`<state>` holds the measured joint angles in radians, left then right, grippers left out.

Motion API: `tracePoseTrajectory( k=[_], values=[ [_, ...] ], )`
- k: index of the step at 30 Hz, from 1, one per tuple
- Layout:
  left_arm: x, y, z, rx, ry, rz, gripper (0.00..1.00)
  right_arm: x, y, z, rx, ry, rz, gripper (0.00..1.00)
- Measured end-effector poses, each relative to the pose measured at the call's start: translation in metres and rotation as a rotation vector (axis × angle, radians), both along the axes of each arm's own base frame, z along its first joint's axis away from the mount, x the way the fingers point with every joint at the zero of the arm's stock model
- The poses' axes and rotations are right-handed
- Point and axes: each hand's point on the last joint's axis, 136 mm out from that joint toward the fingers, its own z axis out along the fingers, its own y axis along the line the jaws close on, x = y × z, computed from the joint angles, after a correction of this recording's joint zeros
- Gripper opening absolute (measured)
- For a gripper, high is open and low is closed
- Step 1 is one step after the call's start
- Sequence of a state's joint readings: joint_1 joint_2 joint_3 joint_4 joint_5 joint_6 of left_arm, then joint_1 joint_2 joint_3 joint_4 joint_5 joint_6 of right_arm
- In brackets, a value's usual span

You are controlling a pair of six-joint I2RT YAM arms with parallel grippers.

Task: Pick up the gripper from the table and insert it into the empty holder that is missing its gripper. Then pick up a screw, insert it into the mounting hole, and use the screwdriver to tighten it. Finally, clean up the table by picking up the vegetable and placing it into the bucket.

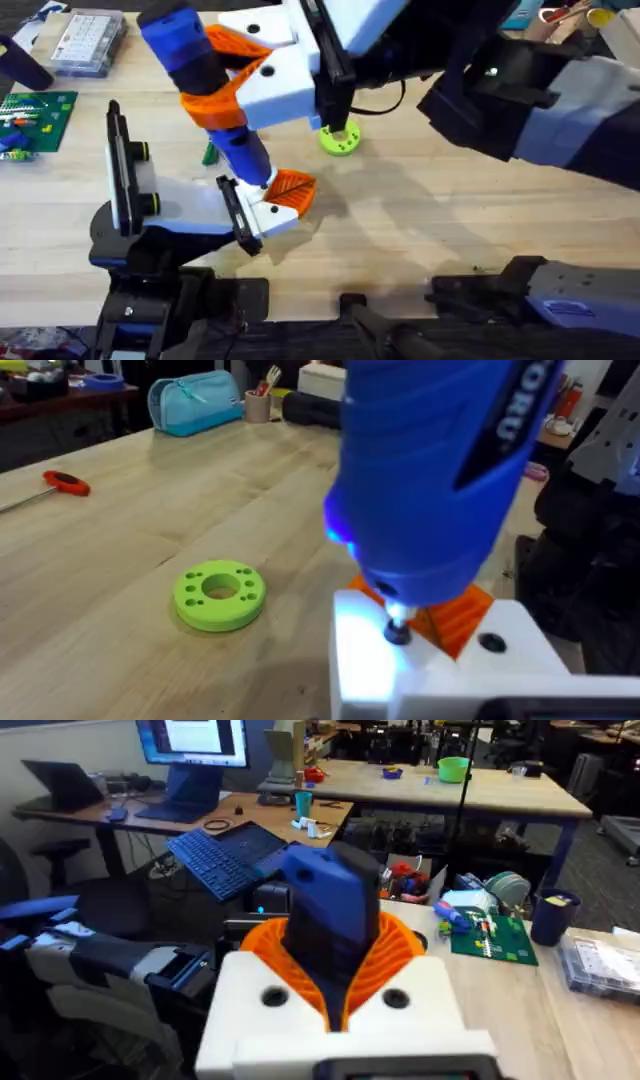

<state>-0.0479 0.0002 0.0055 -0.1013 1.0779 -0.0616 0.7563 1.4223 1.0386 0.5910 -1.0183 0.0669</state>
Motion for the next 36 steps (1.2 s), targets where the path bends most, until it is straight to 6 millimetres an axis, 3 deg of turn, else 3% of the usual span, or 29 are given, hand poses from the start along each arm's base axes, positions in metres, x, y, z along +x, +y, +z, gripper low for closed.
tracePoseTrajectory(
  k=[36],
  values=[
    [-0.0006,-0.0003,-0.0003,-0.005,0.012,-0.003,0.02,-0.0004,-0.001,-0.0056,0.007,0.007,-0.004,0.047]
  ],
)
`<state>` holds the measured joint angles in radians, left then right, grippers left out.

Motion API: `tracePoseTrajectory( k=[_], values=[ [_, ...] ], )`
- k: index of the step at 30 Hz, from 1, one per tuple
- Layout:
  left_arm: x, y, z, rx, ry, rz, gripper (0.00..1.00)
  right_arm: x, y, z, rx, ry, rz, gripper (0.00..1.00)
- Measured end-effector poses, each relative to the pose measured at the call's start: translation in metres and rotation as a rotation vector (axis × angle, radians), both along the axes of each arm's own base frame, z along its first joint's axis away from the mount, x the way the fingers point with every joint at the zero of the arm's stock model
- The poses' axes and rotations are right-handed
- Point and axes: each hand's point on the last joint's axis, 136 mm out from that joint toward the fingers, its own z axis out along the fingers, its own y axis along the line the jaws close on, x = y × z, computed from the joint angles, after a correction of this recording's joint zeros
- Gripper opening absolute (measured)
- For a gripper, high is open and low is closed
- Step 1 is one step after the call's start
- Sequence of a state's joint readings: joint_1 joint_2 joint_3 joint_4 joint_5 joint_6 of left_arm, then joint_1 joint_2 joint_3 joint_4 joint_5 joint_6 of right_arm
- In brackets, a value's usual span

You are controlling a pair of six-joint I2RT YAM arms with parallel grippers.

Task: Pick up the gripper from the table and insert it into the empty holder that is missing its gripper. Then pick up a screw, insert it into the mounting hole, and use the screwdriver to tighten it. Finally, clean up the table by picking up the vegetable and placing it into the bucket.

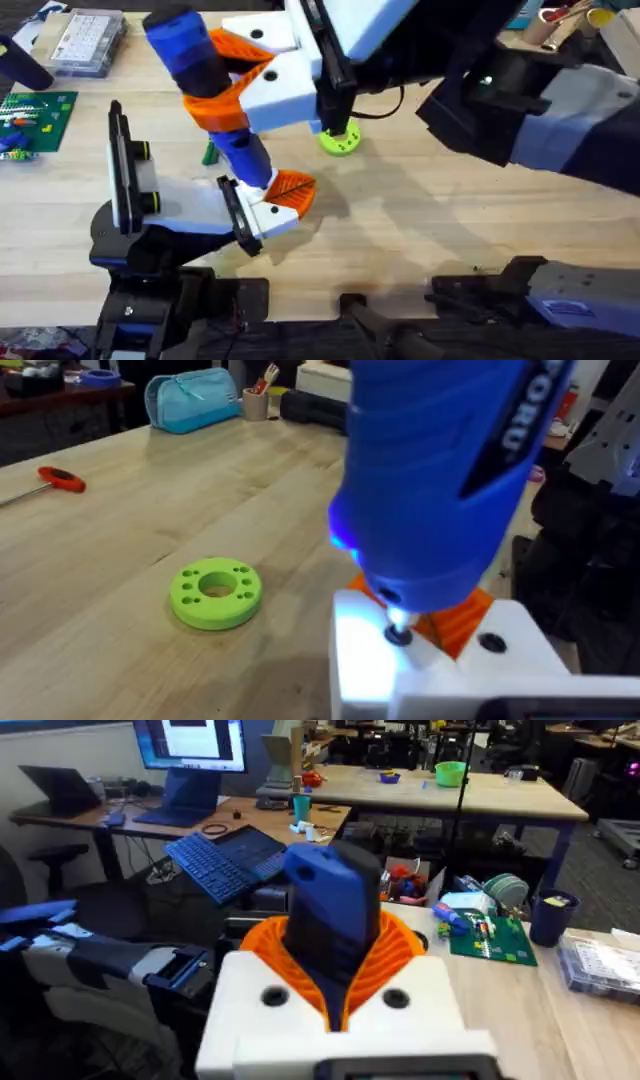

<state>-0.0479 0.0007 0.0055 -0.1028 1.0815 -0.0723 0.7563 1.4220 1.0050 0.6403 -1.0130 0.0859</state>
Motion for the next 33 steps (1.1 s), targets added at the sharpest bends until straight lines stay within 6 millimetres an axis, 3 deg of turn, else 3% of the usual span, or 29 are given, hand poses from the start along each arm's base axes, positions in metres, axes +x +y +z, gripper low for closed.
tracePoseTrajectory(
  k=[13,20,26,29,33],
  values=[
    [0.001,0.001,0.001,0.004,-0.01,0.007,0.02,0.0,-0.005,0.021,0.112,0.004,0.008,0.048],
    [0.001,0.001,0.001,0.004,-0.01,0.007,0.02,0.015,-0.007,0.077,0.147,-0.009,-0.032,0.047],
    [0.001,0.001,0.001,0.004,-0.01,0.007,0.02,0.02,-0.007,0.106,0.119,-0.03,-0.051,0.048],
    [0.001,0.0,0.0,0.004,-0.01,0.006,0.02,0.022,-0.008,0.108,0.105,-0.039,-0.061,0.047],
    [0.001,0.0,0.0,0.004,-0.01,0.006,0.02,0.037,-0.011,0.089,0.028,0.006,-0.097,0.048]
  ],
)
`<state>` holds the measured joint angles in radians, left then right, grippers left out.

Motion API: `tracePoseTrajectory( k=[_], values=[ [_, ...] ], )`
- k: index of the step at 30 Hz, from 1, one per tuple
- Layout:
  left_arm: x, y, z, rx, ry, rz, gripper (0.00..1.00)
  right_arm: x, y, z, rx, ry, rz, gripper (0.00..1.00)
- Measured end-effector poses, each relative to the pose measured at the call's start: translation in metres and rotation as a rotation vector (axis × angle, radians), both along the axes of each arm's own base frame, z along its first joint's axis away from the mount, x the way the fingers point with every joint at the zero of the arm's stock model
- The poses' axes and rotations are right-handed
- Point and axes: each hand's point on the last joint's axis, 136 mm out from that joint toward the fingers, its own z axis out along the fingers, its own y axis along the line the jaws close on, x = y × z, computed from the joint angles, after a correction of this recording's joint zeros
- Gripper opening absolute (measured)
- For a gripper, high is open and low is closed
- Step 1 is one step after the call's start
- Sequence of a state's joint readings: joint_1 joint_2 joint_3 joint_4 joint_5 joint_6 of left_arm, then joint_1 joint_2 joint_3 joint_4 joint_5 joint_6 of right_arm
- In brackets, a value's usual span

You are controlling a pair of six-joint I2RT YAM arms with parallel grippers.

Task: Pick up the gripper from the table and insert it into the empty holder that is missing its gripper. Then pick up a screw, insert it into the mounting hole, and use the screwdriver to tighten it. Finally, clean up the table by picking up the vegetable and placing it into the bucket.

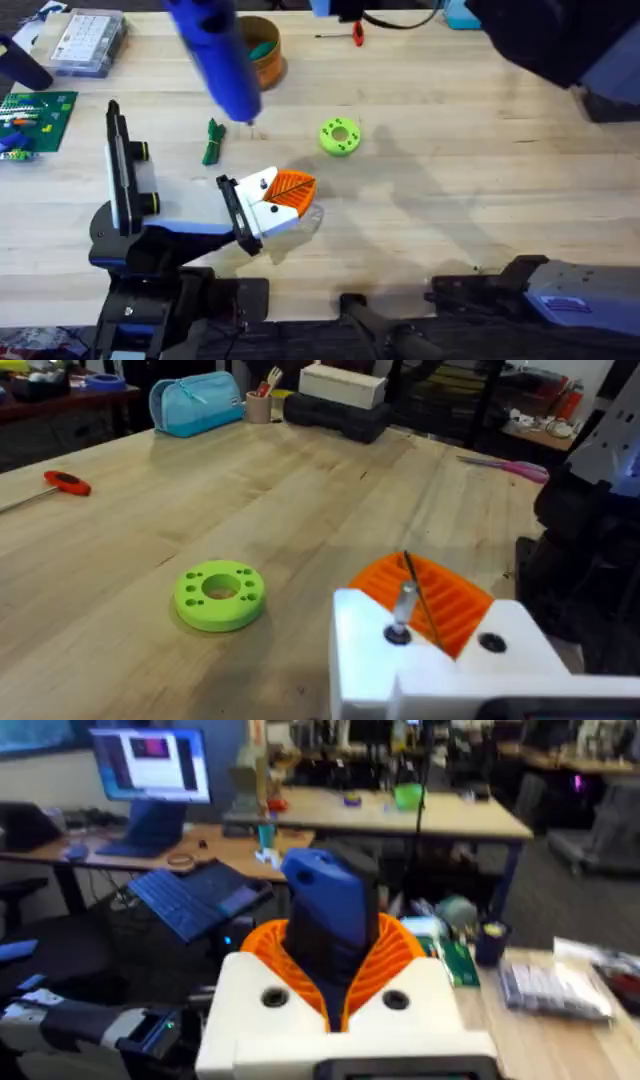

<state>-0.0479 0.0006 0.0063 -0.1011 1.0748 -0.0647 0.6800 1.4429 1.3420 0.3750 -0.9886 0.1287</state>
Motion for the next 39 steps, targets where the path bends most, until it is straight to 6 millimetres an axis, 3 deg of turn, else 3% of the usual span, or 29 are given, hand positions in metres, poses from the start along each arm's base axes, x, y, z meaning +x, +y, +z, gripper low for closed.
tracePoseTrajectory(
  k=[9,17,23,30,35,39],
  values=[
    [0.0,0.0,0.0,0.0,0.0,-0.002,0.02,0.061,-0.036,-0.067,-0.225,0.061,-0.207,0.047],
    [0.0,0.0,0.0,0.0,0.0,-0.002,0.02,0.137,-0.074,-0.124,-0.435,-0.12,-0.525,0.047],
    [0.0,0.0,0.0,0.0,0.0,-0.002,0.02,0.203,-0.094,-0.204,-0.725,-0.331,-0.695,0.048],
    [0.0,0.0,0.0,0.0,0.0,-0.002,0.02,0.271,-0.122,-0.289,-0.997,-0.598,-0.77,0.048],
    [0.0,0.0,0.0,0.0,0.0,0.002,0.02,0.305,-0.148,-0.344,-1.107,-0.687,-0.777,0.047],
    [0.0,0.0,0.0,0.0,0.0,0.002,0.02,0.318,-0.17,-0.389,-1.206,-0.736,-0.736,0.048]
  ],
)
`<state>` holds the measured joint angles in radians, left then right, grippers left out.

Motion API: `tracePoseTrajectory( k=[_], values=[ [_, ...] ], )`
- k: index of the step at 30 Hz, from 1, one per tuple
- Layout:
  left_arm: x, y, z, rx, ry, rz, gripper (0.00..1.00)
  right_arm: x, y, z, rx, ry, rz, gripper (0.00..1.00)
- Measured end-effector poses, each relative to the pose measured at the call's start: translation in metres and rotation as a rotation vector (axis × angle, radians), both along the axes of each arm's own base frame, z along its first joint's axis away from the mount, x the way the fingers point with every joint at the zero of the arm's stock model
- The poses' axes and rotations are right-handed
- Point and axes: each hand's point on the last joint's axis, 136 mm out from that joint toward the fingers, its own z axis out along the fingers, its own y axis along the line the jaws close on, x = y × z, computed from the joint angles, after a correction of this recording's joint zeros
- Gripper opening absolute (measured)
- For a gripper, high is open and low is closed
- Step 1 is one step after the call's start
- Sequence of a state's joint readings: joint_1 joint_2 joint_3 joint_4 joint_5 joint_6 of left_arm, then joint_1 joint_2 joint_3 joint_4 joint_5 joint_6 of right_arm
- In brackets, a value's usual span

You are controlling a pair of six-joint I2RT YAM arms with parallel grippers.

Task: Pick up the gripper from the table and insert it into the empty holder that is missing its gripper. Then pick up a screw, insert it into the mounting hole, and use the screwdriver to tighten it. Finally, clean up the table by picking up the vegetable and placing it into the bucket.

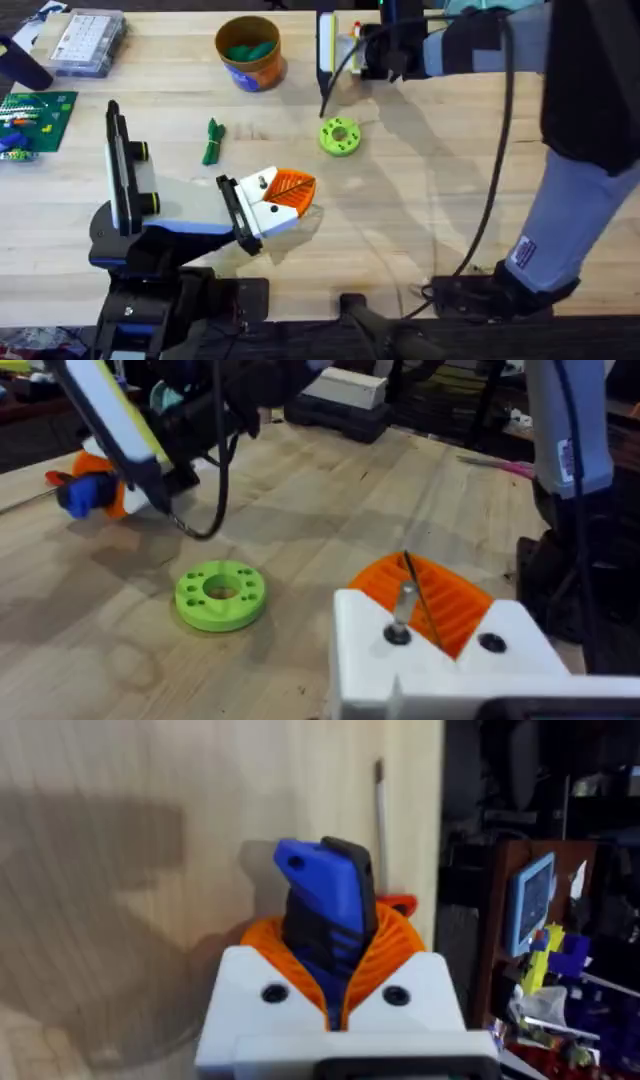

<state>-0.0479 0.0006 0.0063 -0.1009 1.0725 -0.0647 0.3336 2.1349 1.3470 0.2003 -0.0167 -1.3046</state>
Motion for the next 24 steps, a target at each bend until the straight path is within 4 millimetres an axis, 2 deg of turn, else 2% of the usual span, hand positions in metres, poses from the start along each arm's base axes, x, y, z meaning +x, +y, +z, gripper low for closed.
tracePoseTrajectory(
  k=[1,4,14,15,20,21,24],
  values=[
    [0.0,0.0,0.0,0.0,0.0,0.0,0.02,0.002,-0.004,-0.006,-0.019,0.0,0.004,0.048],
    [0.0,0.0,0.0,0.0,0.0,0.0,0.02,0.007,-0.007,-0.006,-0.046,-0.018,0.011,0.047],
    [0.0,0.0,0.0,0.0,0.0,0.002,0.02,0.007,-0.008,-0.008,-0.063,-0.011,0.014,0.056],
    [0.0,0.0,0.0,0.0,0.0,0.002,0.02,0.006,-0.008,-0.008,-0.063,-0.005,0.012,0.112],
    [0.0,0.0,0.0,0.0,0.0,0.003,0.02,0.015,-0.011,0.006,-0.041,-0.03,-0.044,0.854],
    [0.0,0.0,0.0,0.0,0.0,0.003,0.02,0.016,-0.011,0.01,-0.037,-0.037,-0.053,0.958],
    [0.0,0.0,0.0,0.0,0.0,0.003,0.02,0.015,-0.009,0.012,-0.041,-0.035,-0.069,0.994]
  ],
)
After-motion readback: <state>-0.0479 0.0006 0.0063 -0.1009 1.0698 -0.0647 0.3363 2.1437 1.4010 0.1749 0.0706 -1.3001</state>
